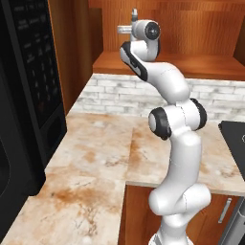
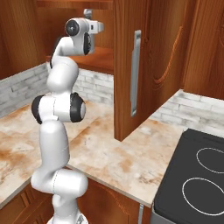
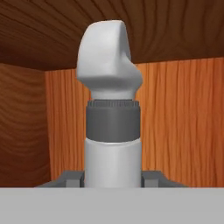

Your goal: Move the cutting board and knife to the sink. Then move spray from the cabinet to the counter.

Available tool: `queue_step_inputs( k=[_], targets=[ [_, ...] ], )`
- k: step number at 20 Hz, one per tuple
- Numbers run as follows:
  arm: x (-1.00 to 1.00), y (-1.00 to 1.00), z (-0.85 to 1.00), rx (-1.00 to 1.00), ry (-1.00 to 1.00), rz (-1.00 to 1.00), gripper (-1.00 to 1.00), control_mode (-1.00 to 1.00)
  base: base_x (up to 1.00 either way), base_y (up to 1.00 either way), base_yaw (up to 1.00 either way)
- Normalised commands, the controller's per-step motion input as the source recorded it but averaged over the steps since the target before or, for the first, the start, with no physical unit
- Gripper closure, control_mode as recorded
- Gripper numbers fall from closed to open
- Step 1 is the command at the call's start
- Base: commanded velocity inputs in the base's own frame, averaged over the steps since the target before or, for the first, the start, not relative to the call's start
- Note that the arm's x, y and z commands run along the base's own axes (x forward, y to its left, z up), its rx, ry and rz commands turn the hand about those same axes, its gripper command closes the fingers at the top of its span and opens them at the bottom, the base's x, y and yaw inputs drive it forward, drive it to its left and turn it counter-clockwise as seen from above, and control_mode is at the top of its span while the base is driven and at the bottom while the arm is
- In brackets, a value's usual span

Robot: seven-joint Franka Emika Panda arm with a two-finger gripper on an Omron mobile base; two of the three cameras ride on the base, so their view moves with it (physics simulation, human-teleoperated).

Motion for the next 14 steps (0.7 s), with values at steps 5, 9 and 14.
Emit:
queue_step_inputs(
  k=[5, 9, 14],
  targets=[
    [-0.47, 0.00, 0.00, 0.00, -0.02, 0.00, 1.00, -1.00, 0.00, 0.00, 0.00],
    [-0.78, 0.00, 0.00, 0.00, -0.03, 0.00, 1.00, -1.00, 0.00, 0.00, 0.00],
    [-0.87, 0.00, 0.00, 0.00, -0.05, 0.00, 1.00, -1.00, 0.00, 0.00, 0.00]
  ],
)
